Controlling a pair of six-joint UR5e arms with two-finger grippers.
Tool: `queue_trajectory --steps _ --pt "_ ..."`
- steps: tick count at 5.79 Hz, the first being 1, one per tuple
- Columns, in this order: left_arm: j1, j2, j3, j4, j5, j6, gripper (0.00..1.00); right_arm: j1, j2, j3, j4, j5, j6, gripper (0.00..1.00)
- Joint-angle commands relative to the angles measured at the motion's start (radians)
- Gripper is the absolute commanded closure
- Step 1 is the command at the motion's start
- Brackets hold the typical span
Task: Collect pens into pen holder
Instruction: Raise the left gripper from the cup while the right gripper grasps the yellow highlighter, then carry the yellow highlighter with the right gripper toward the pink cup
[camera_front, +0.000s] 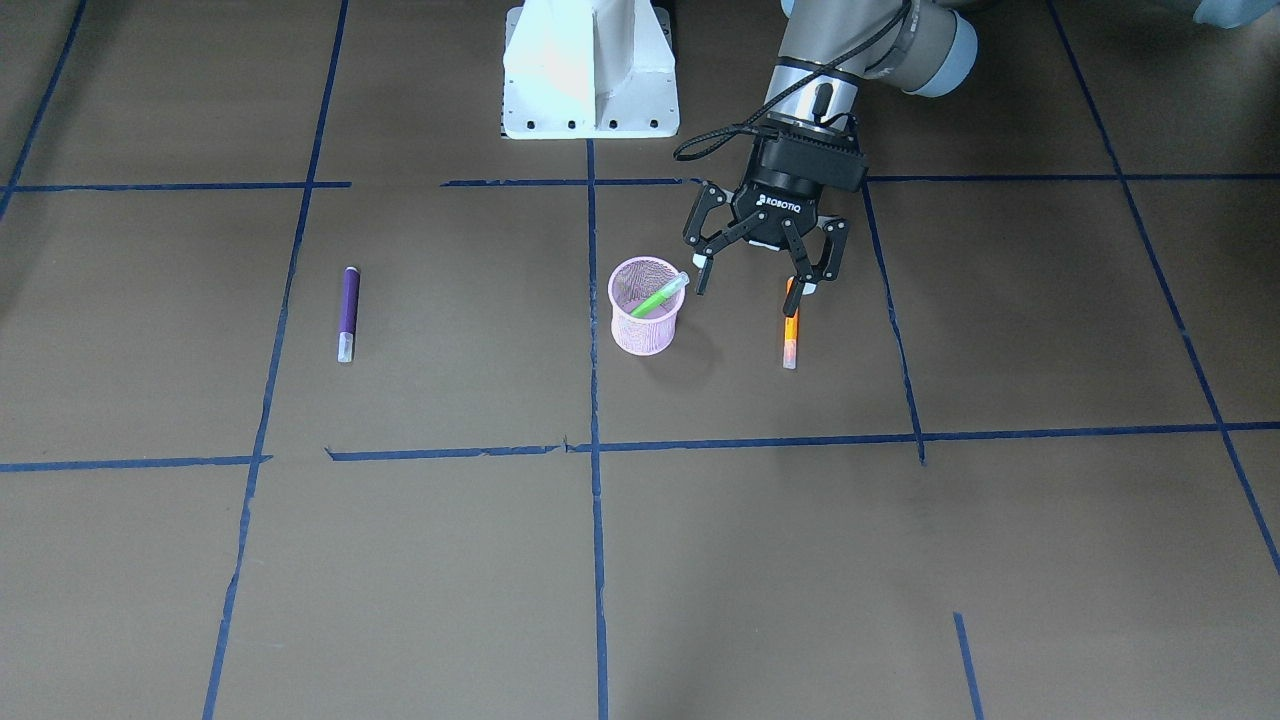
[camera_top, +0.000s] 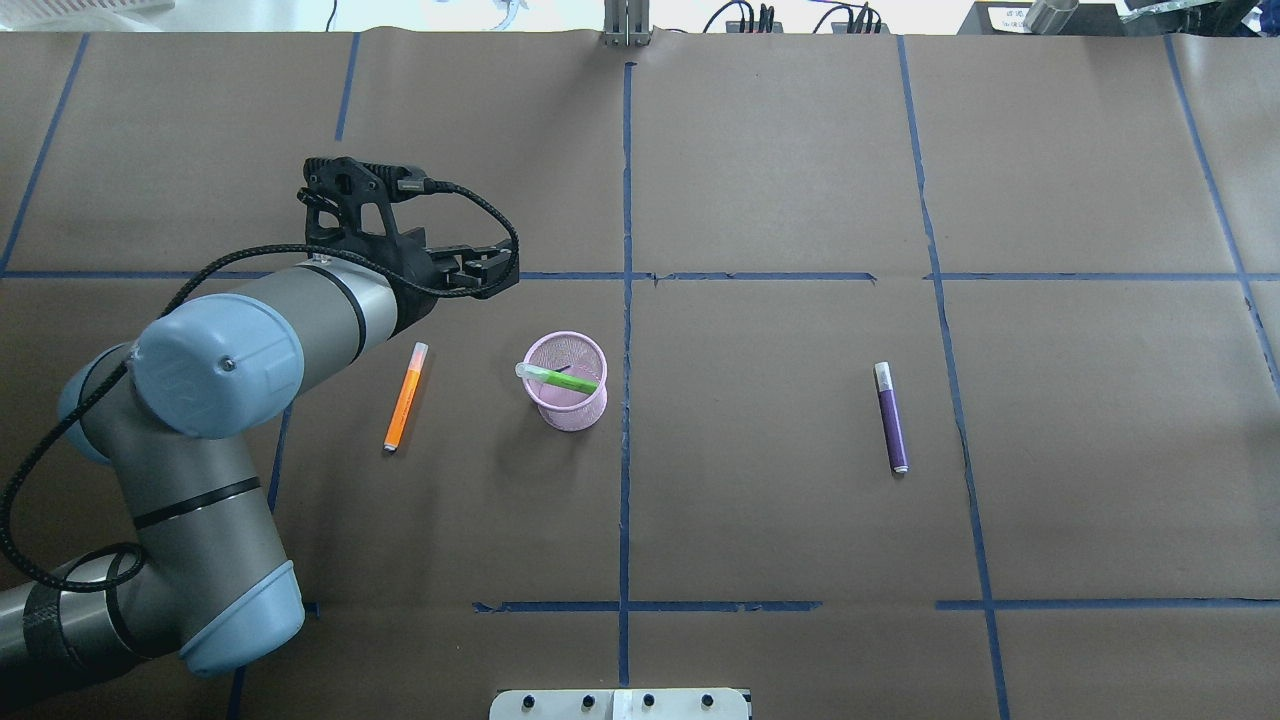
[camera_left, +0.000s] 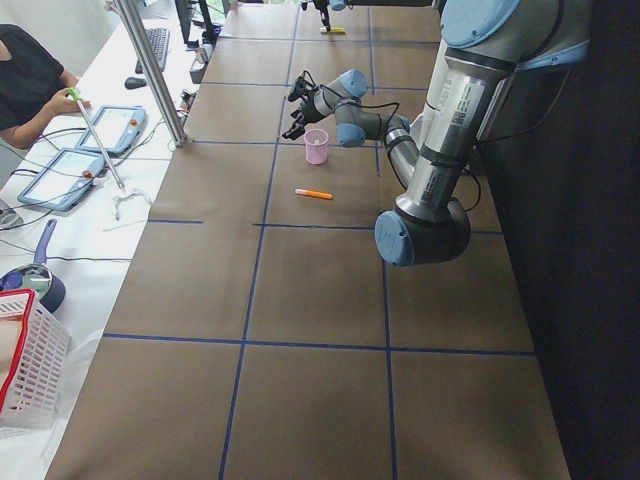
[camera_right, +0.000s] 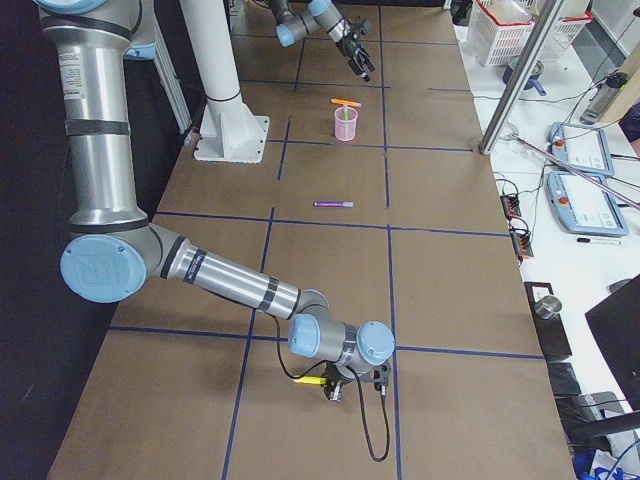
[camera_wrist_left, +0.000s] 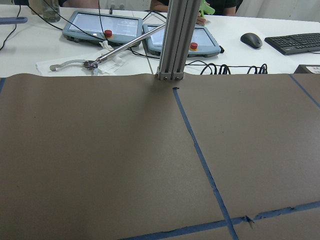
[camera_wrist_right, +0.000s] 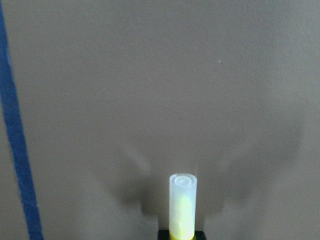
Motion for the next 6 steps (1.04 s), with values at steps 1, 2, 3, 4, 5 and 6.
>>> queue_trajectory --steps 1,2,3,4,5,6 --pt "-0.002 0.002 -0.001 0.001 0.0 -0.001 0.0 0.002 -0.004 0.171 -0.002 0.011 0.014 1.0" --pt "-0.003 0.003 0.001 0.001 0.002 -0.001 0.0 0.002 -0.004 0.27 0.004 0.008 0.015 1.0" --pt "-0.003 0.024 0.001 0.001 0.0 0.0 0.0 0.001 0.001 0.374 0.054 0.008 0.031 1.0" --pt "-0.003 0.025 0.001 0.001 0.0 -0.001 0.0 -0.025 0.008 0.483 0.115 0.009 0.13 1.0" --pt "-0.003 0.035 0.002 0.003 -0.002 -0.003 0.0 -0.094 0.015 0.582 0.146 0.006 0.269 1.0" --pt "-0.031 0.037 0.008 0.007 -0.058 -0.015 0.0 -0.137 0.056 0.61 0.274 0.006 0.395 1.0"
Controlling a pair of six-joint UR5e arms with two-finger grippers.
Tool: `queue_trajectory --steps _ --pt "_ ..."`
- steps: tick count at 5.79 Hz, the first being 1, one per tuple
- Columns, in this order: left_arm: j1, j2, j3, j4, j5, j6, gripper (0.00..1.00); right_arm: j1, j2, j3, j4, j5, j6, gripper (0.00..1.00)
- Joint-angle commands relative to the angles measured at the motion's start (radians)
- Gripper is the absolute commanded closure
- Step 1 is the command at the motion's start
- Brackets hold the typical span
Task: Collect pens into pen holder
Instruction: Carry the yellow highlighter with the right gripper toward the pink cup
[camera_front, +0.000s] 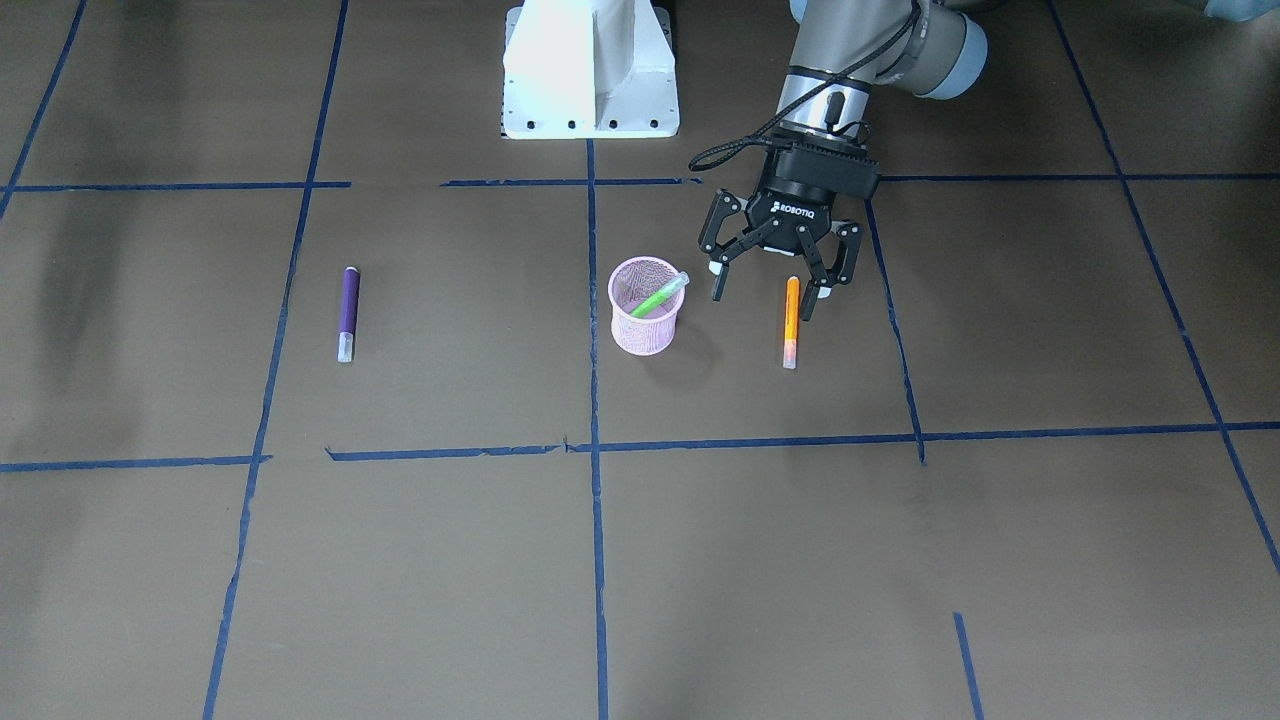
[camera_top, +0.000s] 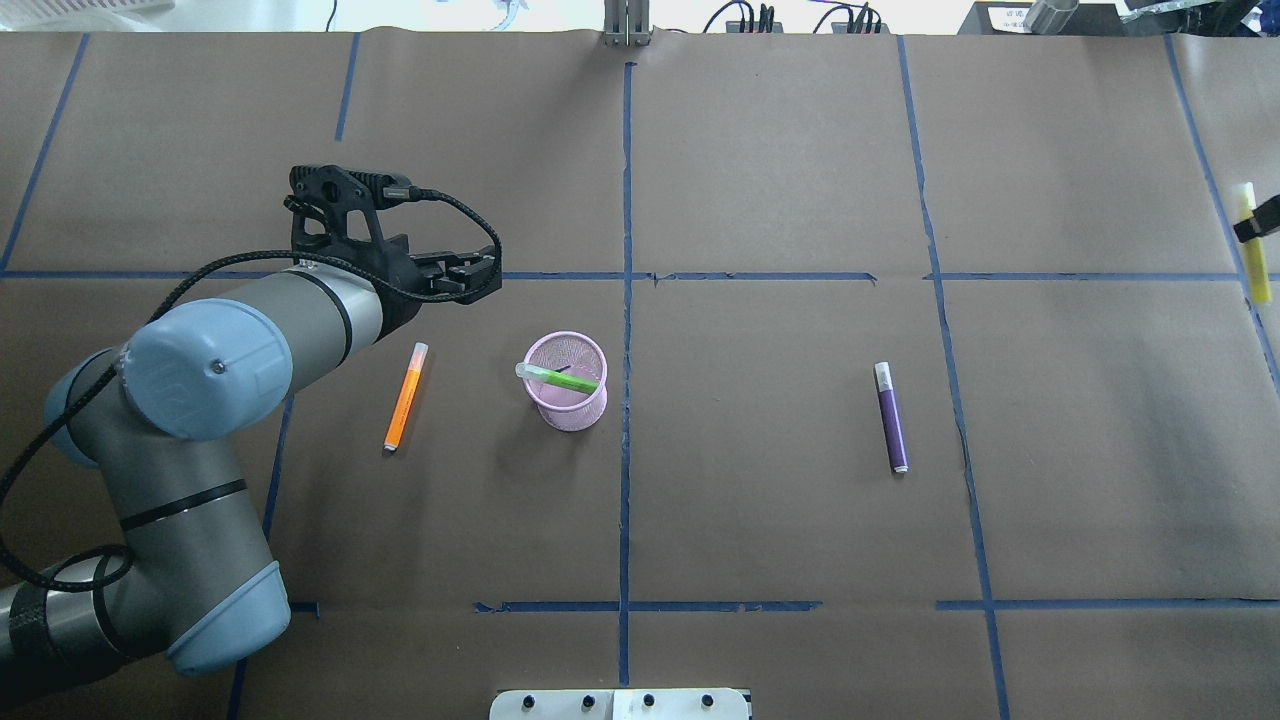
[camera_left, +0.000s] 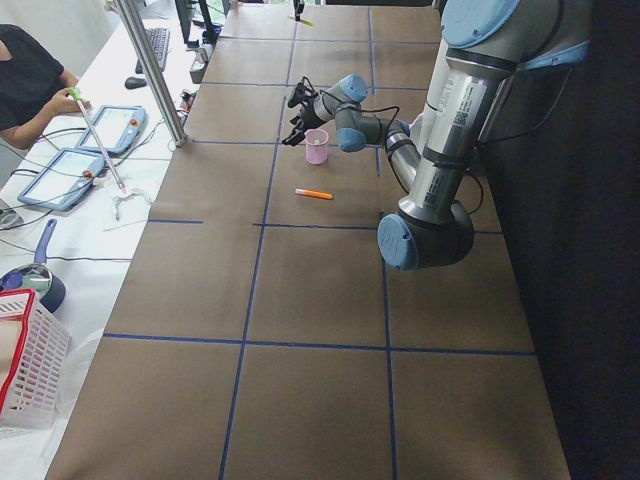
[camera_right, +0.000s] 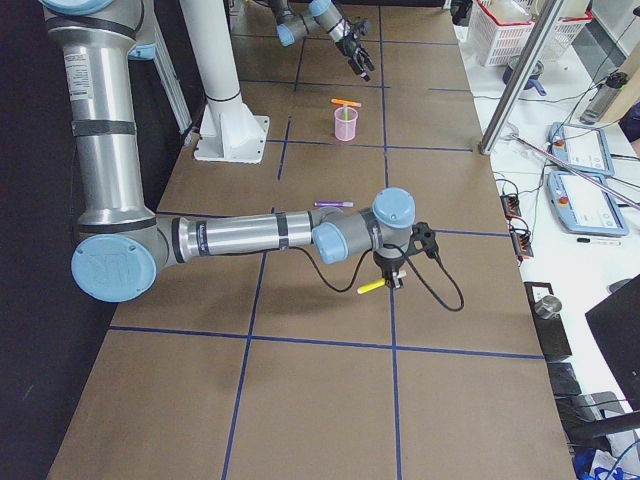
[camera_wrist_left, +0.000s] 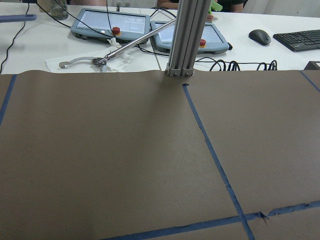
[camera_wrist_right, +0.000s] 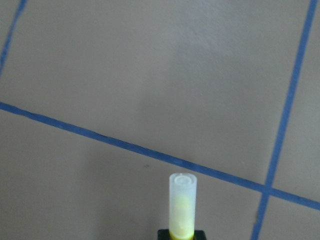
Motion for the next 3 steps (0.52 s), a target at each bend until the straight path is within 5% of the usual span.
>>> queue_trajectory --steps 1,2,3 --pt "-0.093 0.007 0.016 0.034 -0.178 -0.045 0.0 -0.115 0.048 0.078 0.247 -0.005 0.387 1.0" --pt "-0.203 0.013 0.018 0.116 -0.398 -0.024 0.0 -0.19 0.109 0.106 0.325 -0.043 0.587 1.0" --pt "-0.258 0.019 0.042 0.128 -0.487 0.05 0.0 -0.303 0.193 0.155 0.326 -0.153 0.747 1.0"
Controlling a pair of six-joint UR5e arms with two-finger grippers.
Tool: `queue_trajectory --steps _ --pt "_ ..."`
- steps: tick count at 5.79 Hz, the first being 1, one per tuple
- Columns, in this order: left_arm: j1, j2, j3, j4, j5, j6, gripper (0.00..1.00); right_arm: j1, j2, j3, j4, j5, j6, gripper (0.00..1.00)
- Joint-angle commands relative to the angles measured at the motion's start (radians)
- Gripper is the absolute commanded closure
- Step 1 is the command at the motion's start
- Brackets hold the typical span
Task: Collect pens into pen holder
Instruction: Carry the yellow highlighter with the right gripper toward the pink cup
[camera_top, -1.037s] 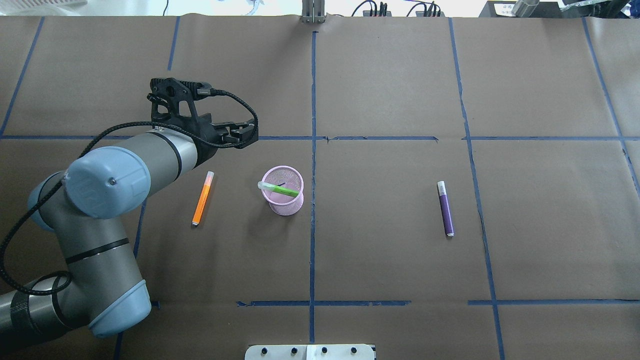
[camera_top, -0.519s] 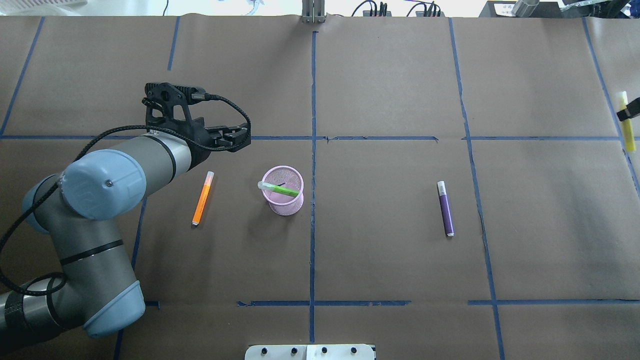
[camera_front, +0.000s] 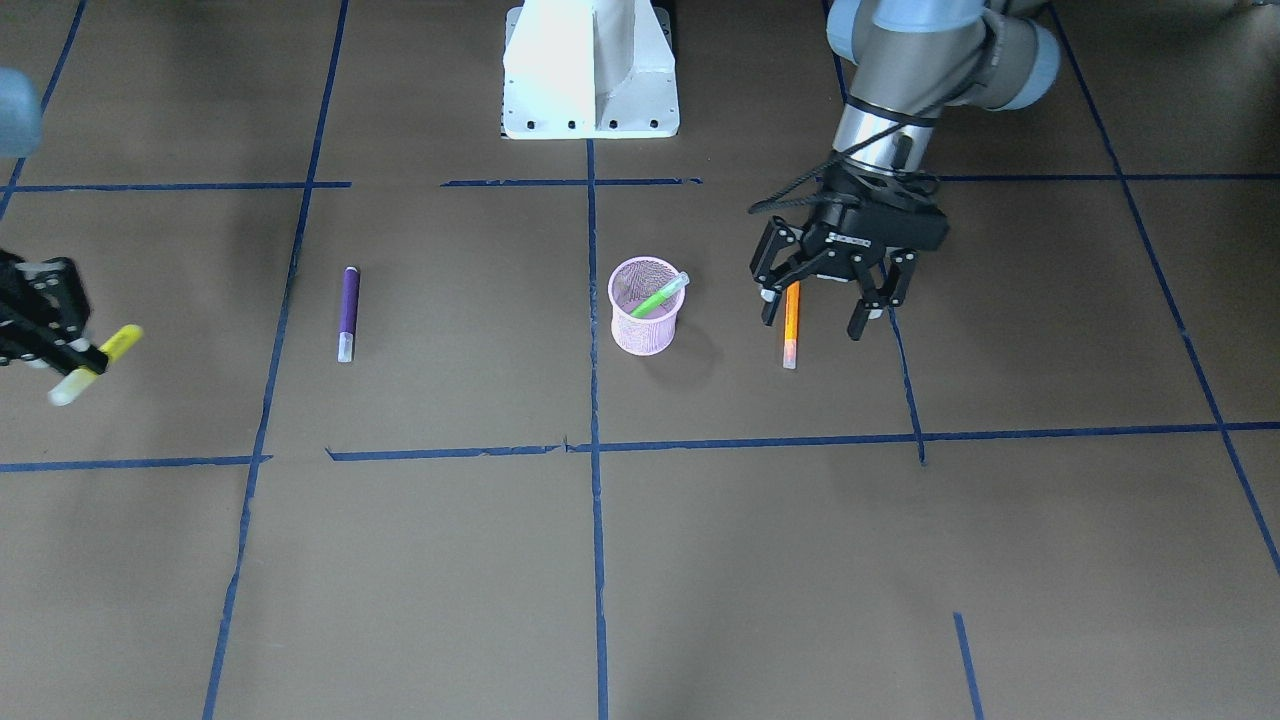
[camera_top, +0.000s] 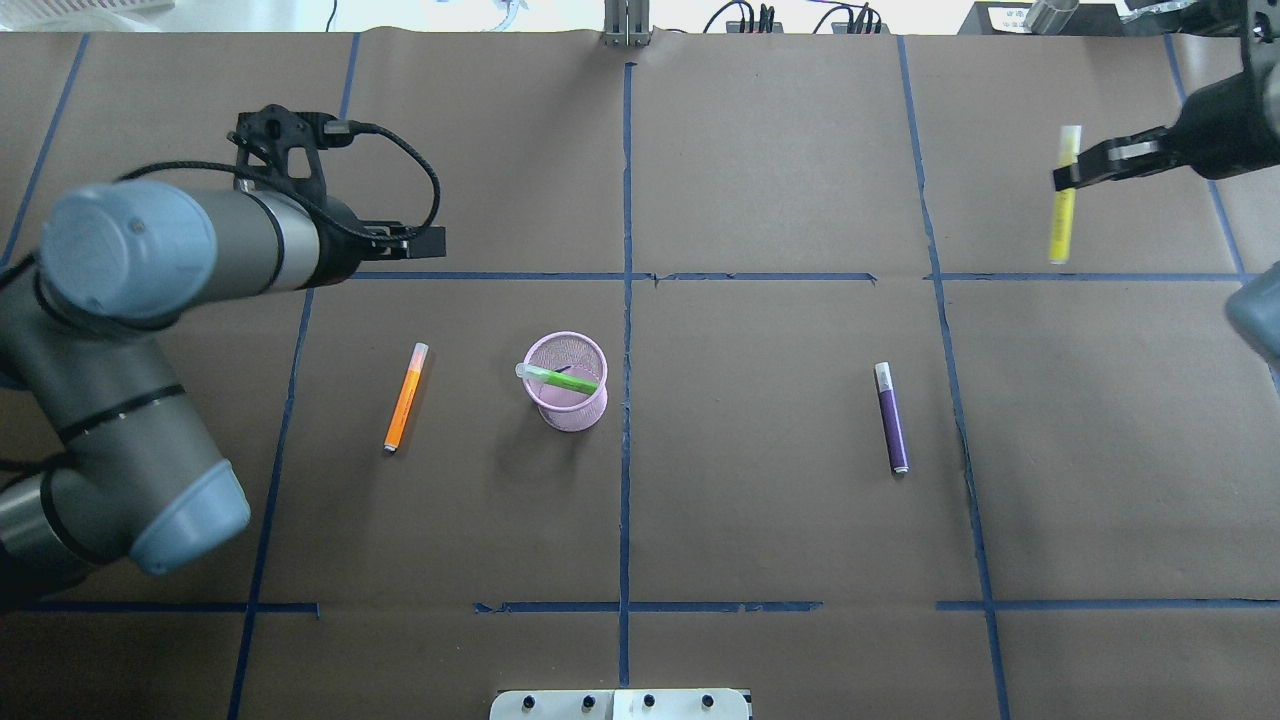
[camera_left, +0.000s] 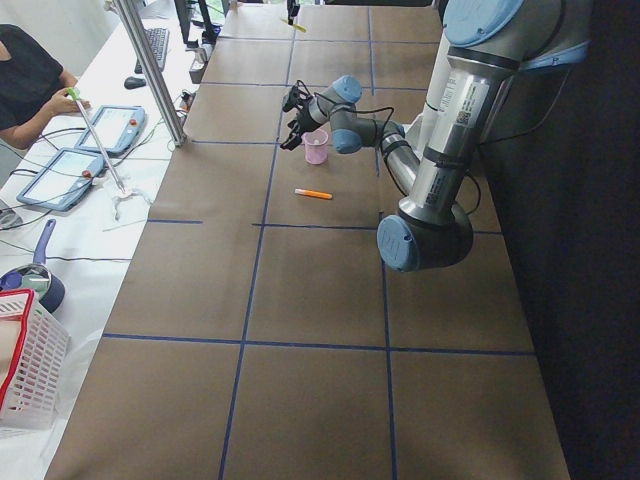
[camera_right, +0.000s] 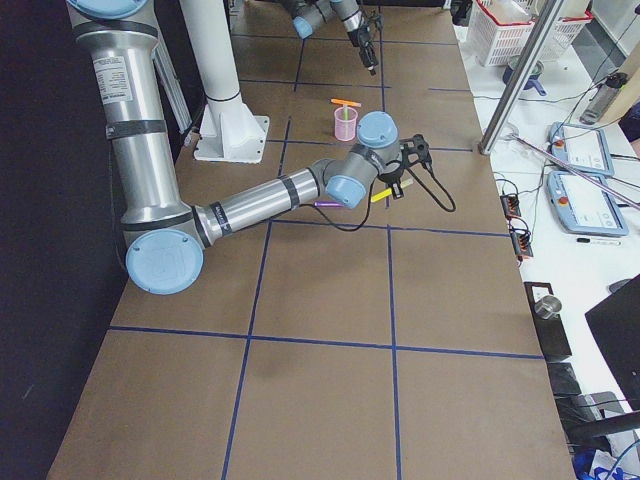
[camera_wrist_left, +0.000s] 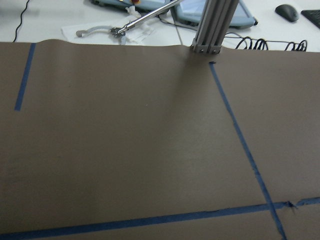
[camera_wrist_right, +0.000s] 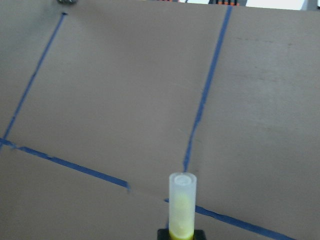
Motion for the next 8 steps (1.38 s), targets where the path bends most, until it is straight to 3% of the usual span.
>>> queue_trajectory --steps 1,2,3,5,7,8 --pt "-0.078 0.017 0.037 0.028 -0.14 0.087 0.0 -0.24 0.14 0.088 0.027 -0.28 0.315 1.0" --pt "-0.08 0.035 0.037 0.028 -0.161 0.09 0.0 -0.387 0.194 0.126 0.025 -0.482 0.365 1.0" --pt "-0.08 0.047 0.038 0.028 -0.161 0.09 0.0 -0.556 0.205 0.128 0.03 -0.777 0.364 1.0" --pt "-0.078 0.05 0.049 0.026 -0.154 0.081 0.0 -0.818 0.242 0.114 0.025 -1.205 0.361 1.0" --pt "-0.08 0.05 0.055 0.028 -0.155 0.075 0.0 -0.885 0.31 0.058 0.018 -1.33 0.364 1.0" --pt "-0.08 0.052 0.055 0.026 -0.155 0.075 0.0 -0.889 0.351 0.012 0.018 -1.334 0.366 1.0"
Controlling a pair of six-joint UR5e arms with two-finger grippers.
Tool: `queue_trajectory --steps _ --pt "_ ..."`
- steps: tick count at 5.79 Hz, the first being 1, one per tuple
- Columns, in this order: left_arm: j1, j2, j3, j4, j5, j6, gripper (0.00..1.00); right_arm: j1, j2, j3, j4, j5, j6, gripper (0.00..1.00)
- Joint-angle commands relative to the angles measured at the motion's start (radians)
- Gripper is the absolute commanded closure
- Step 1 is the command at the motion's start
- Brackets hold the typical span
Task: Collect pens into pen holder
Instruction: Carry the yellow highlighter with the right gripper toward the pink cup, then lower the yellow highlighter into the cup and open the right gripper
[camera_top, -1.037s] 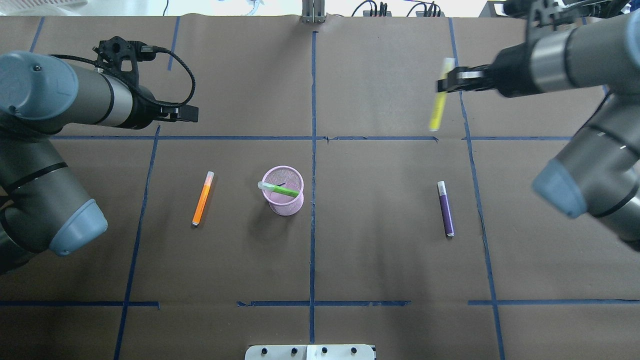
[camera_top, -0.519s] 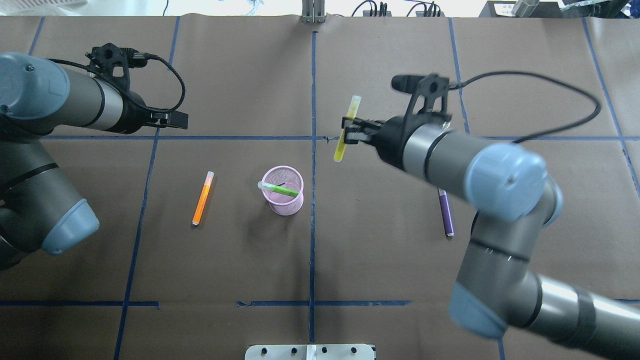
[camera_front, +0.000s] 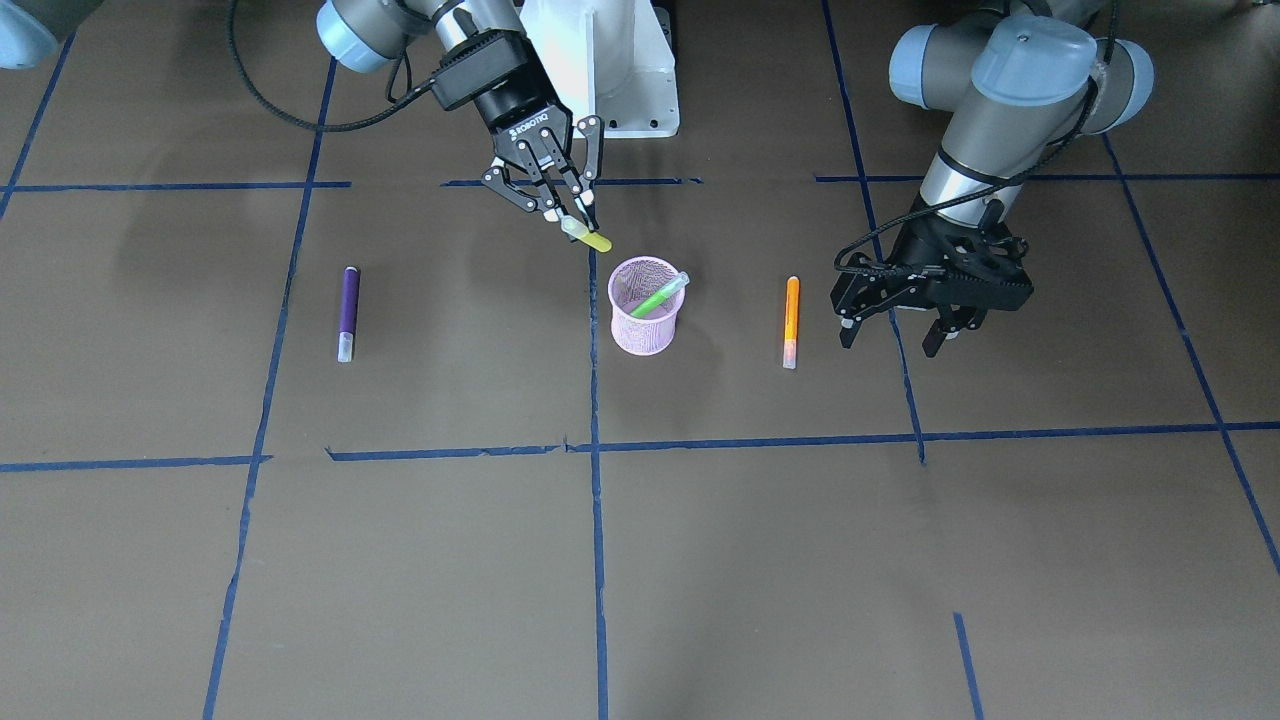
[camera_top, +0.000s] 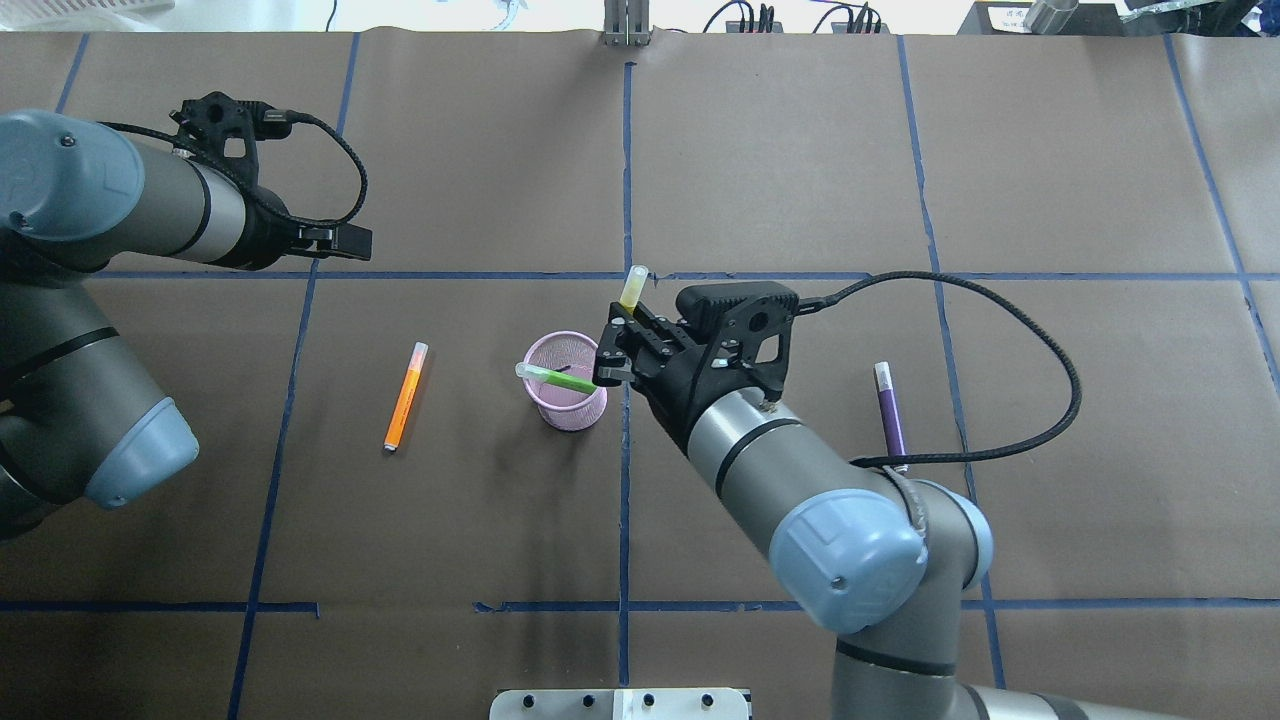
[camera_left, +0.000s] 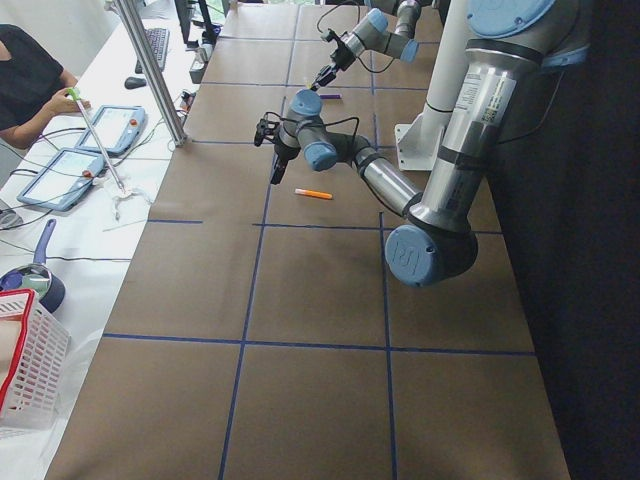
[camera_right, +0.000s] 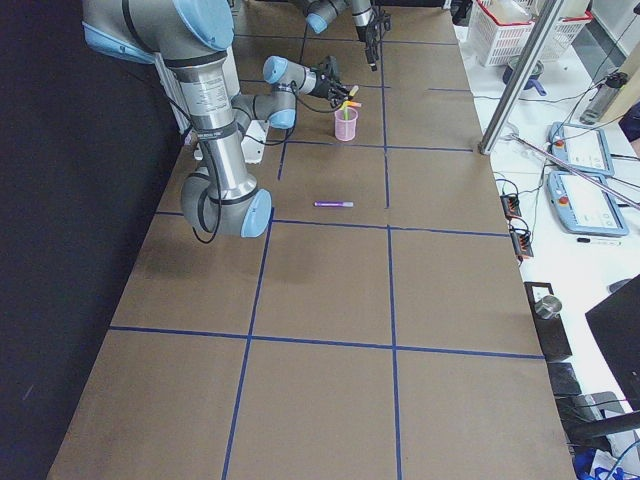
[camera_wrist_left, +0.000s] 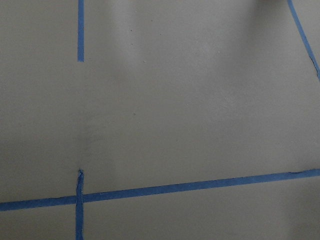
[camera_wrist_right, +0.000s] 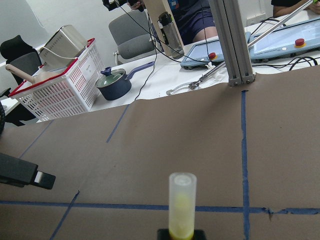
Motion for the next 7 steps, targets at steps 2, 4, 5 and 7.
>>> queue_trajectory --steps 2,4,5,7 --pt "-0.001 0.026 -0.01 -0.01 -0.003 0.001 0.0 -0.014 0.075 -0.112 0.001 -0.05 0.001 1.0" --pt "-0.001 0.029 -0.019 -0.01 0.0 0.0 0.0 -0.012 0.09 -0.144 0.001 -0.052 0.001 1.0" --pt "-0.001 0.029 -0.019 -0.01 -0.002 0.0 0.0 -0.014 0.116 -0.184 0.001 -0.054 0.009 0.91" --pt "0.001 0.029 -0.016 -0.01 -0.002 0.0 0.0 -0.02 0.113 -0.2 0.002 -0.06 0.011 0.0"
